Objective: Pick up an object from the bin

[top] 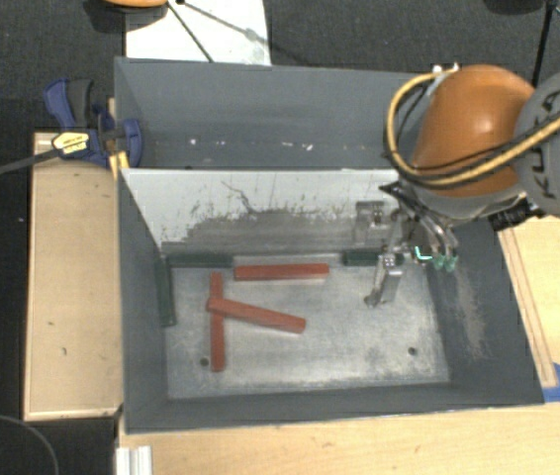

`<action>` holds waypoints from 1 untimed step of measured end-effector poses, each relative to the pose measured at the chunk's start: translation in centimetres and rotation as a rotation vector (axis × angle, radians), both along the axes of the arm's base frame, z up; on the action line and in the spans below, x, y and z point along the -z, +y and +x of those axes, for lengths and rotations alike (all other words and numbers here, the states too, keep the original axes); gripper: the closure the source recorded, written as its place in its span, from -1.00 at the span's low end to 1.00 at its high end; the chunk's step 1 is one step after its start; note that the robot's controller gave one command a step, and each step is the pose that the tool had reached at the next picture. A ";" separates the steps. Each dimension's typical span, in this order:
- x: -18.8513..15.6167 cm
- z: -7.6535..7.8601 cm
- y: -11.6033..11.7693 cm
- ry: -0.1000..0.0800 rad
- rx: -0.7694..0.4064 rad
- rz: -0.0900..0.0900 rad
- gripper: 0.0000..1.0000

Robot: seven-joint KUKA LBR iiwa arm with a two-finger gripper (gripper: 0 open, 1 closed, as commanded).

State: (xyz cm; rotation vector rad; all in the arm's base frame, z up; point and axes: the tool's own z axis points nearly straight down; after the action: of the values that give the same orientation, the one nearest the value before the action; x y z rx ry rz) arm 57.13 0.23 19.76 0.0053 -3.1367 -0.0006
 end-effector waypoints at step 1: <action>-0.4 0.2 0.0 -0.008 0.000 0.000 -1.00</action>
Offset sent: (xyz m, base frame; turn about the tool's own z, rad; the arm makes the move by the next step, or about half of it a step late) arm -0.0181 0.0942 -0.1100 -0.1238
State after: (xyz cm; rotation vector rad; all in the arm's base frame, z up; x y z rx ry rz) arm 57.30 0.23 20.17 0.0052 -3.1445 -0.0007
